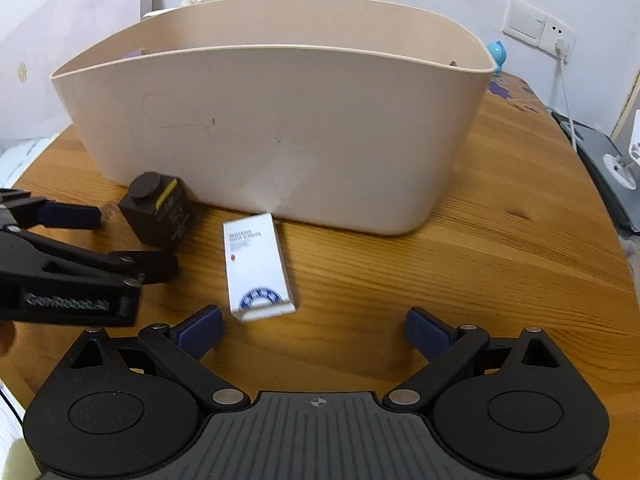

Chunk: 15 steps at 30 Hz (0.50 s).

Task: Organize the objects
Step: 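Grasp the black cube with the left gripper while the right grasps the white card box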

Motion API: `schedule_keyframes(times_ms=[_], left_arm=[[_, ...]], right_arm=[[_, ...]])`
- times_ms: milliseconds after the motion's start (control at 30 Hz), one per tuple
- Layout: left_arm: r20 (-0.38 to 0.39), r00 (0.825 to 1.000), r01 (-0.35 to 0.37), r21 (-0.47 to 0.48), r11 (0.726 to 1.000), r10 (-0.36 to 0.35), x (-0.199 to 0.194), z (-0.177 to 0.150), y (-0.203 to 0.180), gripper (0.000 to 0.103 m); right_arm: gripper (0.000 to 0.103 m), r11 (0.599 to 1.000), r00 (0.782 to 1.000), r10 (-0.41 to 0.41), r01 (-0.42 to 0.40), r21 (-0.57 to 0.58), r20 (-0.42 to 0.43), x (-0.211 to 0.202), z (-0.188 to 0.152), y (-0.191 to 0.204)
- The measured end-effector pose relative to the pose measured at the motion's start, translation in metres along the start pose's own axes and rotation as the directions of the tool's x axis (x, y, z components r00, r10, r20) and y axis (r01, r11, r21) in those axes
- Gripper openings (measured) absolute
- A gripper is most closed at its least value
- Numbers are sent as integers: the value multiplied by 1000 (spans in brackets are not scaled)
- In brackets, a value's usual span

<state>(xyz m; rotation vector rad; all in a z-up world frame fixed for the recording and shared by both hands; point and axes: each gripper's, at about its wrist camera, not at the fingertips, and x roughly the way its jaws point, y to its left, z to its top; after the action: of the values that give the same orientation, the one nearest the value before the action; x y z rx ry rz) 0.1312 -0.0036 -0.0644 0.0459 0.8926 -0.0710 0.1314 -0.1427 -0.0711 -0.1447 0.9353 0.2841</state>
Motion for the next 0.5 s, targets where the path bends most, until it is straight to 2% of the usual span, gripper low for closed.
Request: schedule_keyframes(times_ms=[133,233,300,333,400,433,467,500], left_arm=[[31,999,-12,16,1000,12,3,4,-4,80],[36,999,6,-4,1000,-6,6,6,-2,73],[46,999,2,-8,1000,-1,6,6,-2,65],[50,999,4,-11,1000,-3,5,7,-2,61],[55,998,9,-7,1000,-9,4,9,-4,45],[56,998,15,-5,1000,-15,3,9,-4,39],[56,998,17,-1,1000,-17,1,8,-3,34],[55,998,18,5,1000,-18,-2,7,-4,34]], right_arm=[[97,1000,1000,3,-3,-7,18,4,4,5],[86,1000,999,10,-9,-13,37,3,5,8],[71,1000,999,14,-14,-12,48,2,6,10],[68,1000,998,16,-16,-6,55,1,5,10],[53,1000,998,9,-10,4,63,-1,5,9],[49,1000,998,8,-9,8,66,-2,5,9],[42,1000,998,8,-9,13,66,-4,4,7],[33,1000,998,8,-9,16,66,-5,4,6]])
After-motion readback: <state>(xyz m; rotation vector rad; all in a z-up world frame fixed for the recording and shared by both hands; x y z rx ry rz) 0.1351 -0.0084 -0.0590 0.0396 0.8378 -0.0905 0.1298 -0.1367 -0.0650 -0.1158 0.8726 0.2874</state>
